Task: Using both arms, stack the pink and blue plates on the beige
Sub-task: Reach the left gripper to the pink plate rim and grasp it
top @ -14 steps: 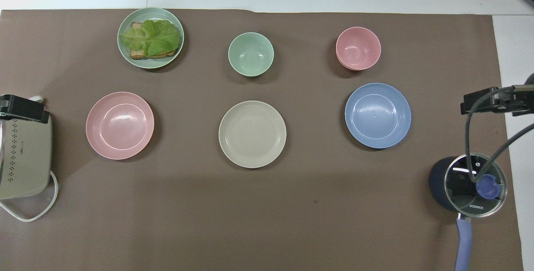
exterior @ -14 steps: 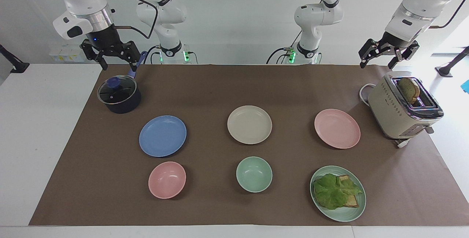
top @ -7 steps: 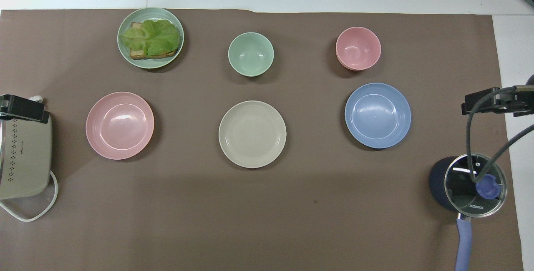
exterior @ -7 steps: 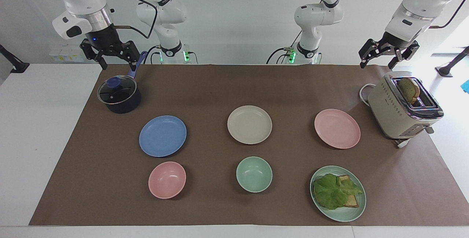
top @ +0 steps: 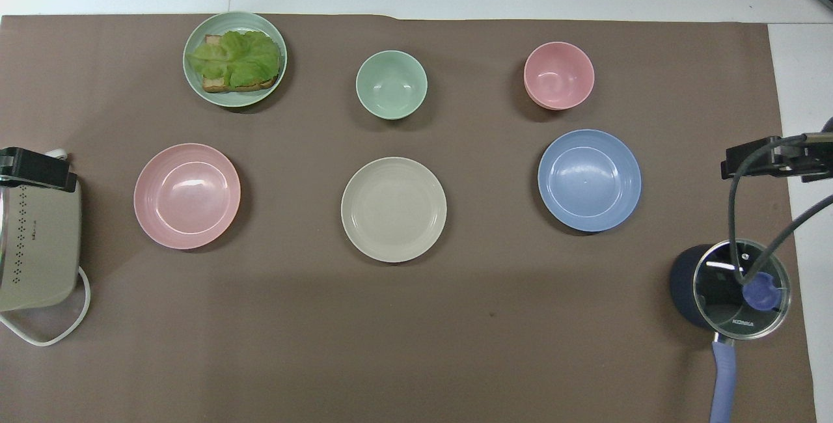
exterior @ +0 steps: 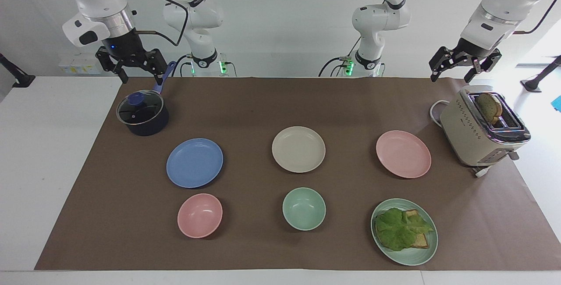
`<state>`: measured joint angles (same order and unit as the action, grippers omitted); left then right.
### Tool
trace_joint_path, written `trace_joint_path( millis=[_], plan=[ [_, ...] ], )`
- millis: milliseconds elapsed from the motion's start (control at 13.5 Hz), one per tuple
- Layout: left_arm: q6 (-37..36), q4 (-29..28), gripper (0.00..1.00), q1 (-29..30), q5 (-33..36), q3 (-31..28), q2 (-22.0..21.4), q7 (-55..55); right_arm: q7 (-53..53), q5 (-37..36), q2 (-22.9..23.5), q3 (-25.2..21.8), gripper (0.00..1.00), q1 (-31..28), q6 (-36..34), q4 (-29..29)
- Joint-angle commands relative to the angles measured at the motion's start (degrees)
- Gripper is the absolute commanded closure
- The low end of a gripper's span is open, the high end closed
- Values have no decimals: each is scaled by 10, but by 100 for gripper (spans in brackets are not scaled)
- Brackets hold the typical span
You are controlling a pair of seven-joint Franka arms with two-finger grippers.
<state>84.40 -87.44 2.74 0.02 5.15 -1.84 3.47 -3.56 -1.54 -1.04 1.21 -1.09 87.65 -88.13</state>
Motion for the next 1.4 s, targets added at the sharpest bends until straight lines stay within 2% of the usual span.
trace_joint_path(
  millis=[0, 296, 443, 591, 665, 887, 1108, 1330],
  plan=[
    [8, -11, 0, 3, 5, 1, -6, 6, 9, -1, -12, 2, 0, -5, 2, -12],
    [17, -13, 0, 9, 3, -1, -10, 2, 9, -1, -12, 2, 0, -5, 2, -12],
    [32, -54, 0, 35, -9, 0, -3, 3, 9, -1, -12, 2, 0, -5, 2, -12],
    [148, -167, 0, 35, -9, -1, -11, 4, 9, -1, -12, 0, 0, -6, 2, -12],
    [181, -197, 0, 39, -10, -1, -12, 5, 9, -1, -12, 0, 0, -6, 2, -12],
    [246, -257, 0, 54, -9, -1, 20, 3, 9, -1, -12, 0, 0, -5, 2, -12],
    [322, -303, 0, 55, -9, -2, 71, 5, 9, -1, -12, 0, 0, -6, 2, -12],
    [406, -372, 0, 75, -9, -3, 81, 1, 8, -1, -12, 0, 0, -6, 2, -12]
  ],
)
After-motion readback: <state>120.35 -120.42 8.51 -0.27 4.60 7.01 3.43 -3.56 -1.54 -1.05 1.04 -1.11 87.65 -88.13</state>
